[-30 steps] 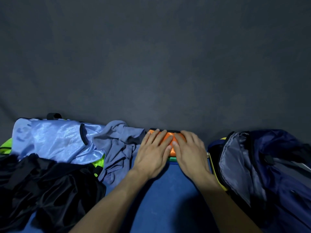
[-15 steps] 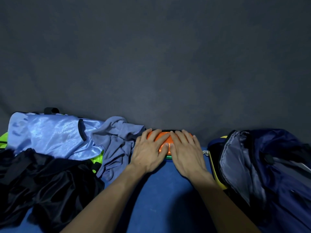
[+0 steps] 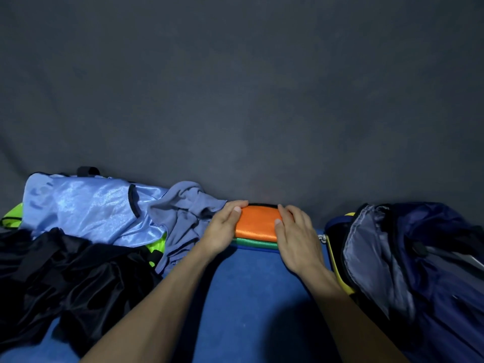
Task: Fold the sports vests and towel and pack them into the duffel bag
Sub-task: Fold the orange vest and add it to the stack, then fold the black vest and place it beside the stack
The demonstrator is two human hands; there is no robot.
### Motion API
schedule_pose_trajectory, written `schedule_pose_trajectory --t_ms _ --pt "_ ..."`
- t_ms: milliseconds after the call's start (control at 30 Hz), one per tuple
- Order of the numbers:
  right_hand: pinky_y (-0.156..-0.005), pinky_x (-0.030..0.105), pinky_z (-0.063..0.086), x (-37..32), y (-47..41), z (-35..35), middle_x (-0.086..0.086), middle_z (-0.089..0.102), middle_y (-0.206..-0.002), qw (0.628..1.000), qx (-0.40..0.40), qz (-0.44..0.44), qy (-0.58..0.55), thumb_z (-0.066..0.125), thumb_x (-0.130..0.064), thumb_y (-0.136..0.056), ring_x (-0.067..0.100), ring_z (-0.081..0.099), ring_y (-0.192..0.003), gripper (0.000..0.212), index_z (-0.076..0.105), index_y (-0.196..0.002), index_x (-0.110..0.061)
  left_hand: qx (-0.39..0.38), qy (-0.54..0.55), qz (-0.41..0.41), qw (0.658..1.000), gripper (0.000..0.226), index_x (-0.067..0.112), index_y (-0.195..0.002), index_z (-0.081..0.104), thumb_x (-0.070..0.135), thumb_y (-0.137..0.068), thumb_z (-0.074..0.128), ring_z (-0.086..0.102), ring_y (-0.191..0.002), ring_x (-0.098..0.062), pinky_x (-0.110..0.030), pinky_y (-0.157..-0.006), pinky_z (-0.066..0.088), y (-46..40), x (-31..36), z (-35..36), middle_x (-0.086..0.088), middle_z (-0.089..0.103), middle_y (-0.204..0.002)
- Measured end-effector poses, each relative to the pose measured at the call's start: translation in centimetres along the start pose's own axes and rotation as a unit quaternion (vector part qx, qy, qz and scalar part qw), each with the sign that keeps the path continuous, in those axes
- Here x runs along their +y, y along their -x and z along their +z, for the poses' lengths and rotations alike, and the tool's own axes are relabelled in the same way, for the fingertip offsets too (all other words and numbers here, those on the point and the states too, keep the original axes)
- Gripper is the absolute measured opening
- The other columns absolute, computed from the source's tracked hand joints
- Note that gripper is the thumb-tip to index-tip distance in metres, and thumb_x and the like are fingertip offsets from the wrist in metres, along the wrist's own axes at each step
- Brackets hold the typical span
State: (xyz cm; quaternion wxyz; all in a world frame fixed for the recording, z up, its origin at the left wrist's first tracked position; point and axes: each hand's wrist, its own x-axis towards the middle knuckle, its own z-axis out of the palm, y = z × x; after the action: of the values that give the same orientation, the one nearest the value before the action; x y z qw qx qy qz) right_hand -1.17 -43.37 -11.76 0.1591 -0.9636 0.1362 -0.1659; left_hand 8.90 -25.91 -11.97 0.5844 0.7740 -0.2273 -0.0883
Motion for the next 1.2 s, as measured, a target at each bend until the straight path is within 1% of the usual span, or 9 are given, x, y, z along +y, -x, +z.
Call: schedule_pose_trajectory --t_ms 133,267,400,633,833,933,1033,1100,1200 --pt "-0.121 0.046 0.028 -0.4 -0.2 -0.1 0.003 0.035 -0.159 0.999 -0.008 0.0 0.043 0.002 -0.049 -0.098 0.022 0.027 -0.146 0.075 0.033 -0.158 -0.016 0.061 0.175 -0.044 0.982 0.032 0.004 -0.132 0.059 0.004 -0.108 0.037 0.059 -0.123 -0.019 -0.016 -0.097 0.047 -1.0 3.0 -2.2 -0.008 0.066 -0.128" --pt "-0.121 0.047 0.027 -1.1 -0.3 -0.2 0.006 0.036 -0.158 0.998 -0.009 0.006 0.065 -0.003 -0.051 -0.094 0.026 0.027 -0.147 0.082 0.032 -0.158 -0.013 0.082 -0.066 0.104 0.989 0.04 0.014 -0.132 0.065 0.031 -0.105 0.042 0.058 -0.128 -0.013 -0.031 -0.112 0.04 -0.3 4.6 -1.5 -0.002 0.066 -0.135" --pt "-0.124 0.048 0.022 -1.4 -0.1 -0.1 0.007 0.032 -0.161 0.998 -0.017 0.018 0.051 0.006 -0.045 -0.103 0.028 0.022 -0.151 0.068 0.027 -0.16 -0.013 -0.026 -0.365 0.134 0.921 0.065 0.016 -0.158 0.034 0.052 -0.105 0.024 0.015 -0.156 -0.017 -0.042 -0.126 0.016 1.8 1.4 1.5 -0.001 0.027 -0.167" --pt "-0.127 0.038 0.014 0.4 1.0 0.4 -0.009 0.019 -0.169 0.995 -0.005 0.018 -0.1 0.012 -0.045 -0.109 0.009 0.004 -0.156 0.058 0.017 -0.163 -0.025 -0.009 -0.281 0.117 0.952 0.052 0.03 -0.159 0.031 0.046 -0.109 0.026 0.011 -0.154 -0.006 -0.031 -0.125 0.013 1.9 -1.4 1.5 0.01 0.022 -0.167" --pt "-0.125 0.049 -0.006 -2.7 1.0 -1.2 -0.002 0.013 -0.17 0.997 0.03 0.021 0.069 -0.002 -0.052 -0.099 0.022 -0.003 -0.158 0.076 0.019 -0.162 -0.016 -0.046 -0.36 0.121 0.924 0.064 0.023 -0.16 0.027 0.052 -0.103 0.022 0.004 -0.157 -0.017 -0.043 -0.127 0.012 1.7 1.2 0.0 0.003 0.017 -0.169" --pt "-0.125 0.049 -0.004 -4.9 1.5 -2.0 0.0 0.017 -0.169 0.996 0.046 -0.033 0.067 0.0 -0.051 -0.1 0.023 0.0 -0.158 0.074 0.023 -0.161 -0.016 -0.025 -0.334 0.182 0.924 0.056 0.015 -0.155 0.039 0.035 -0.104 0.03 0.016 -0.155 -0.021 -0.038 -0.126 0.018 3.0 4.0 -1.4 -0.003 0.028 -0.166" --pt "-0.127 0.046 0.002 -7.2 2.8 -1.8 -0.003 0.023 -0.168 0.995 0.032 -0.095 0.002 0.006 -0.053 -0.1 0.019 0.005 -0.157 0.073 0.029 -0.16 -0.017 -0.02 -0.297 0.212 0.931 0.052 0.02 -0.138 0.058 0.014 -0.089 0.04 0.055 -0.125 -0.023 -0.04 -0.104 0.047 5.5 6.0 -5.1 -0.001 0.057 -0.138" --pt "-0.127 0.041 0.004 -8.1 4.0 -1.3 -0.005 0.025 -0.167 0.991 -0.001 -0.129 -0.03 0.009 -0.055 -0.1 0.014 0.007 -0.157 0.072 0.03 -0.159 -0.019 0.005 -0.312 0.2 0.929 0.042 0.025 -0.123 0.065 0.014 -0.087 0.047 0.063 -0.105 -0.02 -0.04 -0.086 0.054 7.6 6.6 -8.8 0.002 0.065 -0.118" --pt "-0.126 0.034 0.009 -9.0 6.0 -1.1 -0.003 0.032 -0.164 0.985 -0.052 -0.143 -0.083 0.017 -0.056 -0.103 0.014 0.015 -0.155 0.069 0.035 -0.157 -0.017 0.046 -0.37 0.122 0.92 0.019 0.026 -0.108 0.069 0.021 -0.091 0.064 0.065 -0.092 -0.022 -0.04 -0.079 0.054 11.4 6.3 -15.8 0.003 0.066 -0.103"
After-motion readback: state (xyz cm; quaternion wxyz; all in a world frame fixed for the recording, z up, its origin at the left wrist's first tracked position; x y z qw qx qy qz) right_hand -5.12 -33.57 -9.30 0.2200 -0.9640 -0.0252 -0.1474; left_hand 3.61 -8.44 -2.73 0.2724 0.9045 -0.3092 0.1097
